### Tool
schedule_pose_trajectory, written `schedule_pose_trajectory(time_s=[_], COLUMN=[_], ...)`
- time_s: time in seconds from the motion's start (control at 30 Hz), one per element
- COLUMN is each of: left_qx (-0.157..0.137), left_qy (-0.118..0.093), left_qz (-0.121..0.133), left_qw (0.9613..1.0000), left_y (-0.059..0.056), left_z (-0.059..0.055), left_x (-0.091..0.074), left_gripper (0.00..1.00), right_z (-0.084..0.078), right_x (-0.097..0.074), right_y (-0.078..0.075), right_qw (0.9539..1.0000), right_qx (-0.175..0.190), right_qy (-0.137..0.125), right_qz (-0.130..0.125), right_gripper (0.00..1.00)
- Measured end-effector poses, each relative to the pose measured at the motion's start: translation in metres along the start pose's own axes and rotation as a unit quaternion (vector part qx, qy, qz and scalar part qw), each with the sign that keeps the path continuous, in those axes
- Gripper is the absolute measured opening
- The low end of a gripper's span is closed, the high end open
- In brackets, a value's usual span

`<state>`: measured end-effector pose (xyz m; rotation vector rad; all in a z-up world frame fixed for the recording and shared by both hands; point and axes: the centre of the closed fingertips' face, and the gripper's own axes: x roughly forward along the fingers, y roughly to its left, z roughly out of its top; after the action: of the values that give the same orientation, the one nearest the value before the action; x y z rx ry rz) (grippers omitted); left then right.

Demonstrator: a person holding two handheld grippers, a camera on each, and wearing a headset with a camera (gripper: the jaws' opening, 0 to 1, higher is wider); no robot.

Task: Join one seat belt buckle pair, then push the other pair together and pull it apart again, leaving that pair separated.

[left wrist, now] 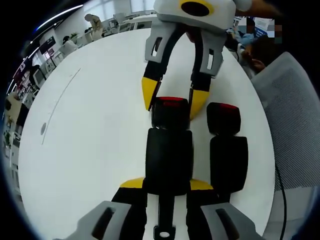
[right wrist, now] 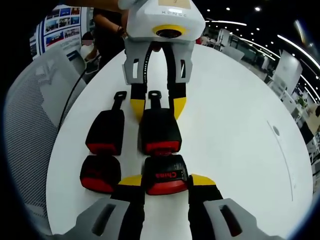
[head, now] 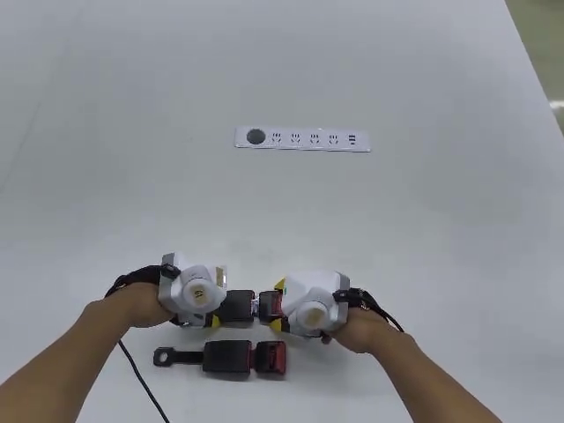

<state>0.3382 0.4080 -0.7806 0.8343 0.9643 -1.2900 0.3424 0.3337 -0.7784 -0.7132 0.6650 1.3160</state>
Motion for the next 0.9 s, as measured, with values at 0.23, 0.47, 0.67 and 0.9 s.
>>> schedule_pose_trajectory(time_s=[0.23,0.47,0.67,0.9], left_qx=[0.006,0.005,0.006,0.000], left_qy=[0.004,0.007,0.014,0.014], left_qz=[-0.001,0.000,0.000,0.001], left_qw=[1.0000,1.0000,0.9999,0.9999], left_y=[-0.0002,-0.0009,-0.0009,-0.0014], left_z=[0.0009,0.0013,0.0004,0.0006], left_x=[-0.0004,-0.0016,-0.0014,-0.0025], left_gripper=[0.29,0.30,0.30,0.31], right_z=[0.0012,0.0014,0.0022,0.0020], right_x=[-0.0030,-0.0025,-0.0031,-0.0038], right_y=[0.0005,0.0000,-0.0006,-0.0008], right_qw=[1.0000,1.0000,1.0000,0.9999], right_qx=[0.001,0.000,-0.003,-0.004], right_qy=[0.002,0.004,0.005,0.007], right_qz=[-0.002,-0.004,-0.005,-0.007], right_gripper=[0.29,0.29,0.30,0.30])
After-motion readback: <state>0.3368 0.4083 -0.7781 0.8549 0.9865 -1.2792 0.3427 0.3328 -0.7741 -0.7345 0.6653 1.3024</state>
